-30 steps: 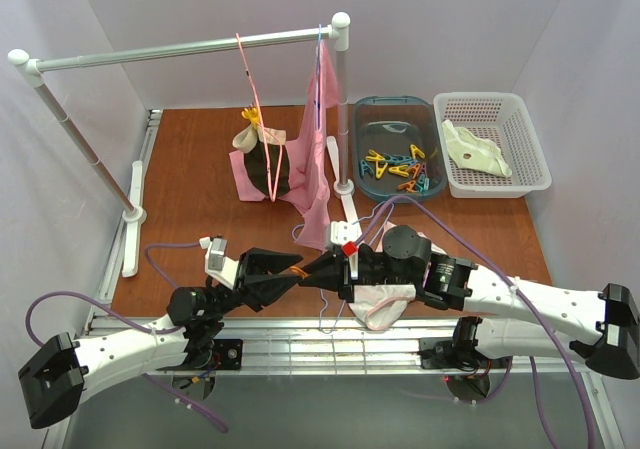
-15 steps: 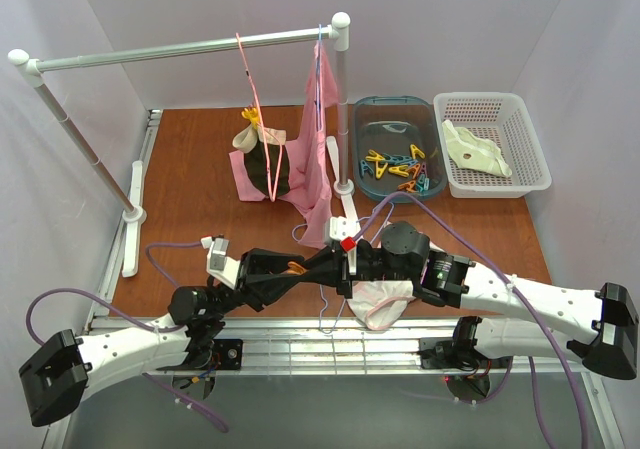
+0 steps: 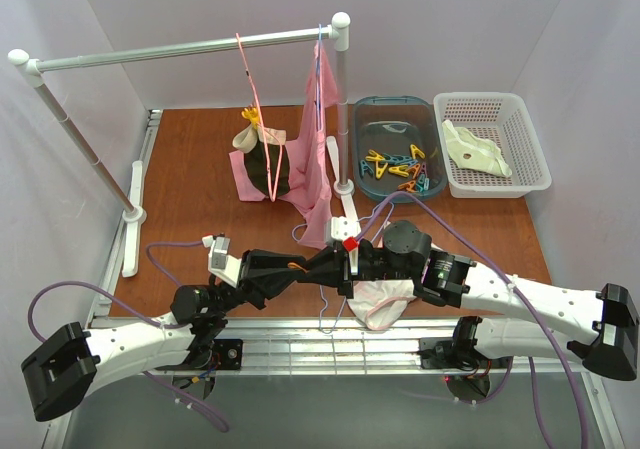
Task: Clip the underwear to the hanger
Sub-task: Open the clamp, then clamp the underwear onto the hanger.
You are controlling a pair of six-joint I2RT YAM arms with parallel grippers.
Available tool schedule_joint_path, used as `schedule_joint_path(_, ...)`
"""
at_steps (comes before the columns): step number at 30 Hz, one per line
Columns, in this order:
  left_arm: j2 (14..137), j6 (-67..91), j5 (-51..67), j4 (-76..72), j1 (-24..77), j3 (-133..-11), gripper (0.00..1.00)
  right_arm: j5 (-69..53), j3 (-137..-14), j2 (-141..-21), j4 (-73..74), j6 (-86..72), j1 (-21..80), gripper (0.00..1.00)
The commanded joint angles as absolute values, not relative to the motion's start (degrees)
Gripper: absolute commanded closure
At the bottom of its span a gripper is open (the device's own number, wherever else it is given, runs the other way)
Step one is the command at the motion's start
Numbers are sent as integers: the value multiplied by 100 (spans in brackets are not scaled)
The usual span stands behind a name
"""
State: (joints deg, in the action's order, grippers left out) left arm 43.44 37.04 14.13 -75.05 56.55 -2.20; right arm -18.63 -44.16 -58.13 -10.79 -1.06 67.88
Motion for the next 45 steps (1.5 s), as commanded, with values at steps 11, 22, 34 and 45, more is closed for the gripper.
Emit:
schedule_joint_path(11,4403,3718,1635,-7638,5678,1028,90,-1626,-4535,-5722,-1591,-79,6715,77)
schedule_joint_path(22,4474,3692,1134,-7304,5678,932,98,-1213,-4325,-5511,-1573,-62,6689,50)
schedule_joint_path(34,4675,3612,71,-6715,5678,1002,98,429,-3833,-4879,-889,-201,6653,46)
schedule_joint_path(45,7372,4148,-387,-8327,5687,782,98,1740,-2094,-4685,-589,-1494,6618,48)
